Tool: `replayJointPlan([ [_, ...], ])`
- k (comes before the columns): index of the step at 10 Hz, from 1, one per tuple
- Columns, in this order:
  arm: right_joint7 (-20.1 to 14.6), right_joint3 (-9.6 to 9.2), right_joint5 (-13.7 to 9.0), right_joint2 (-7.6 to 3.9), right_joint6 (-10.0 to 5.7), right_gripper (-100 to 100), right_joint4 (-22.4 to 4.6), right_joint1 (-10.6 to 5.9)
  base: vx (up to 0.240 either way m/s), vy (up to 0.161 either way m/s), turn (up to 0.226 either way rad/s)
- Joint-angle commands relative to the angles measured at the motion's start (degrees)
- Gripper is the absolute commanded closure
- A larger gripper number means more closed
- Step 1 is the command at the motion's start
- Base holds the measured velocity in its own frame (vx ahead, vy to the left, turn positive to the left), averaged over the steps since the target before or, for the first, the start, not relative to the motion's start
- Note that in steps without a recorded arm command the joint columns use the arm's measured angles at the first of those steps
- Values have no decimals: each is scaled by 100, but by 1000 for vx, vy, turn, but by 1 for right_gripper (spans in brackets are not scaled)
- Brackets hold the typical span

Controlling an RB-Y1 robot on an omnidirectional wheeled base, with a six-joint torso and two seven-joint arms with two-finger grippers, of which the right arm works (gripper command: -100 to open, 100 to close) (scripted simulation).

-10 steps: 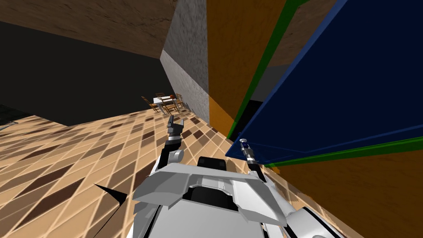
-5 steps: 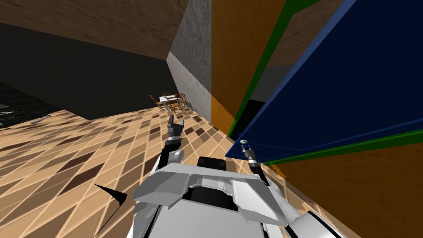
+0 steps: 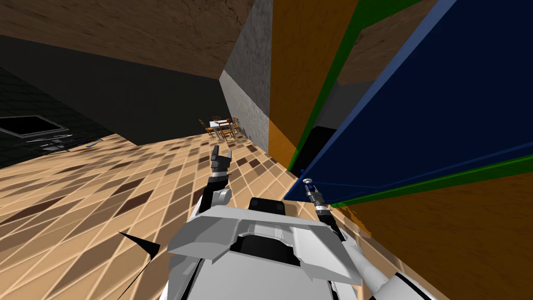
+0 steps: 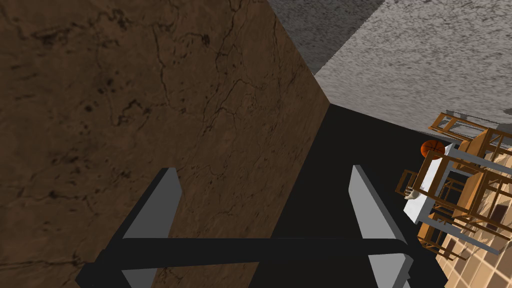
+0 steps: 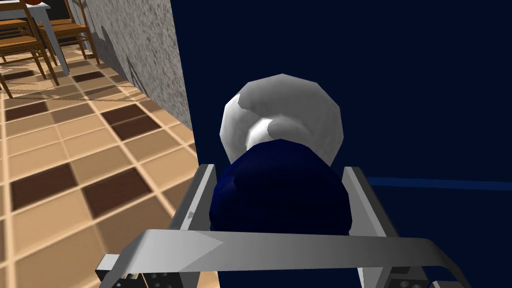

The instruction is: Pull the door open

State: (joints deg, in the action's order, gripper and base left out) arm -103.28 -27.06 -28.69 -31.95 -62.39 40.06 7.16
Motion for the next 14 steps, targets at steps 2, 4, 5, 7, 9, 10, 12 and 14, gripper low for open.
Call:
replayJointPlan([
  [2, -53, -42, 14, -40, -73, 100, -8, 31, -139, -53, 90],
  [4, -128, -105, 47, -79, -219, 100, -82, 74, -159, -56, 150],
  [5, -160, -127, 58, -98, -284, 100, -116, 88, -187, -59, 128],
  [7, -232, -177, 84, -142, -432, 100, -192, 121, -189, -57, 149],
  [9, -287, -215, 103, -176, -545, 100, -251, 146, -188, -68, 124],
  [10, -321, -238, 116, -197, -616, 100, -287, 162, -170, -64, 124],
  [12, -377, -277, 136, -231, -731, 100, -347, 187, -181, -62, 123],
  [14, -383, -289, 143, -238, -721, 100, -350, 186, -134, -45, 65],
])
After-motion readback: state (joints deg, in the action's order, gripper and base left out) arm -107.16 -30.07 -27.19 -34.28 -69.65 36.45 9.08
